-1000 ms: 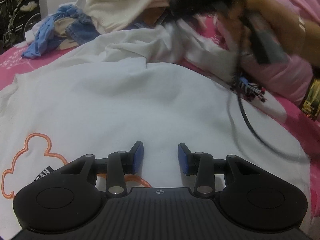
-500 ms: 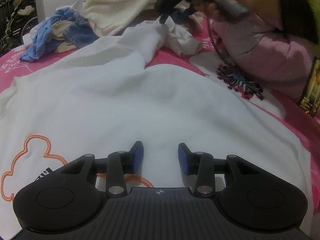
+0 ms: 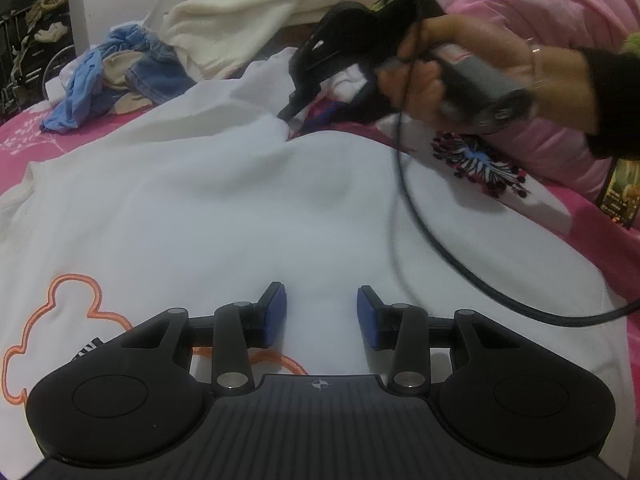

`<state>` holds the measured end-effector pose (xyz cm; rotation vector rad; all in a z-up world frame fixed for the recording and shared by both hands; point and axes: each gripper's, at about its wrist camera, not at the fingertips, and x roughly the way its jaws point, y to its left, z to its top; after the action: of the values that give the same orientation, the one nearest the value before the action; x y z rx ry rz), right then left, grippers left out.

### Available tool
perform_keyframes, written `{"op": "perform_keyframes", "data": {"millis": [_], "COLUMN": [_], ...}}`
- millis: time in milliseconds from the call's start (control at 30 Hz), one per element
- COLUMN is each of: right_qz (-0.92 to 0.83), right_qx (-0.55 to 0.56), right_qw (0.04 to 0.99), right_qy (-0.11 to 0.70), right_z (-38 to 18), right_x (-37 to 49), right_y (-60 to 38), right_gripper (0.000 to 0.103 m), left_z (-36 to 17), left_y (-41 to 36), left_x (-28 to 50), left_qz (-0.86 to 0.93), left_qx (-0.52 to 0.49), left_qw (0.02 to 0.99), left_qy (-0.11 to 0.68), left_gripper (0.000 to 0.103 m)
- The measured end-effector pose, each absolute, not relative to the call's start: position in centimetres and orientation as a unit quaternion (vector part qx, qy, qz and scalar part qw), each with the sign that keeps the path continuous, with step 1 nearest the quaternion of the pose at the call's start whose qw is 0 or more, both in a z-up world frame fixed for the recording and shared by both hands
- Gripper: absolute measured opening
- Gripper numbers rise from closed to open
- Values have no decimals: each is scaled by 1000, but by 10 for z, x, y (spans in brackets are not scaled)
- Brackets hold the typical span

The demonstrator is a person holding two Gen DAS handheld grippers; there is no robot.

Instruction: Fold clothes

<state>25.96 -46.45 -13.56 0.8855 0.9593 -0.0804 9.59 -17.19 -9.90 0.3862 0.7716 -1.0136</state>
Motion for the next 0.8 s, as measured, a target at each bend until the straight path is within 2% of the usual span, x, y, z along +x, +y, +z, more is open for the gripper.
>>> {"op": "perform_keyframes", "data": {"millis": [33,200,333,433,467,500,533,633,733,800], "right_qz": [-28,2,0,-14,-18,-25,-34,-39,53,125], "right_qx": [406,244,60,59,66,69,69,46,23,4], "right_qw": [806,899,919,911,908,906,903,906,917,905], "right_qy": [430,363,390,408,412,418,423,419,394,406], "right_z": [-132,-91,-107,-113,-114,-110,-102,-67,-35,-34], "right_x": [261,269,287,286,285,282,278,247,192,165], "right_y": [-463,-444,-406,-413,-417,-421,-424,-428,-416,-399], "right_gripper": [4,4,4,9,15,28,35,36,36,34], "left_z": [-99,-99,-100,-100,-100,-100,-99,-100,-100,-100], "left_y": [-172,-171,-172,-172,-172,-172,-172,-171,-171,-172], "left_x": [96,95,96,94,94,94,94,95,94,93], "left_qz": [-470,-472,-472,-472,-472,-471,-471,-473,-473,-472], "left_qx": [179,186,187,189,189,190,190,187,187,188], "left_qw": [786,784,783,784,784,784,784,784,785,787], "left_qy": [358,357,359,356,356,356,356,356,352,350], "left_gripper": [40,40,40,40,40,40,40,40,40,40]}}
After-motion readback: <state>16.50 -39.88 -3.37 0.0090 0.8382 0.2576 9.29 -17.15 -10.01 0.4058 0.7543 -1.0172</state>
